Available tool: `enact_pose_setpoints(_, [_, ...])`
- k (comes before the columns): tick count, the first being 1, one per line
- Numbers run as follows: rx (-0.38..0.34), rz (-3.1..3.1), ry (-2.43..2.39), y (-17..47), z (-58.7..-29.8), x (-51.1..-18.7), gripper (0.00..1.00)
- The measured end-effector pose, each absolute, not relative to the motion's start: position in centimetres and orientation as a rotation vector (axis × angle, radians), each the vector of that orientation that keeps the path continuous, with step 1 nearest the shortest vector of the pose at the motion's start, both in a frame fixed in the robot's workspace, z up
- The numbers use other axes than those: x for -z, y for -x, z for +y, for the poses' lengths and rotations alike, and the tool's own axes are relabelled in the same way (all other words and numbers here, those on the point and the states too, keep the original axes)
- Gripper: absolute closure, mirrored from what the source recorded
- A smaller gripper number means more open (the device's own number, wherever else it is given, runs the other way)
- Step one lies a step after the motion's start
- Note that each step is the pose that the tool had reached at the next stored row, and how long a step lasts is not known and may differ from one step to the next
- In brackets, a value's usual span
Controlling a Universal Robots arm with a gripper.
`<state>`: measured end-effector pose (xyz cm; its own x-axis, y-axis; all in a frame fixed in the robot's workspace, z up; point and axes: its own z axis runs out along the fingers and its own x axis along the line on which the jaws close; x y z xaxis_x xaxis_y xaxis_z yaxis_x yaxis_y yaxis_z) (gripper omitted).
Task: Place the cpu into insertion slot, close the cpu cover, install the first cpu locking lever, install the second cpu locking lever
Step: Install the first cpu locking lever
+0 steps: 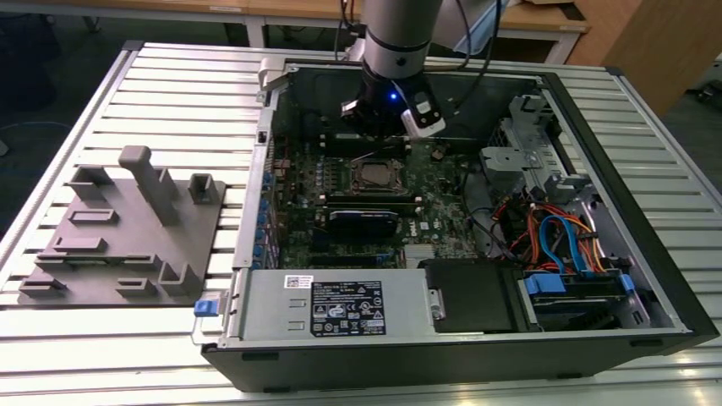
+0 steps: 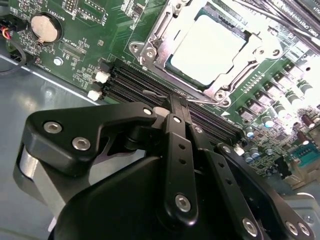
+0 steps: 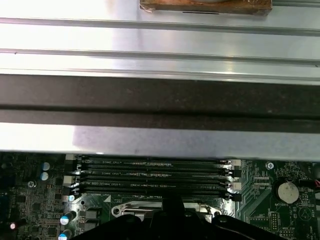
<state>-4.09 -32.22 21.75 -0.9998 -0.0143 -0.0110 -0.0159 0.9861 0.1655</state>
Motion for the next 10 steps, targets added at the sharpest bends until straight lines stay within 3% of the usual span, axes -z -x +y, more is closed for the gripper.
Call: enact_pose_setpoints(10, [-0.259,3.121,0.024,3.62,-32.21,-21.46,0.89])
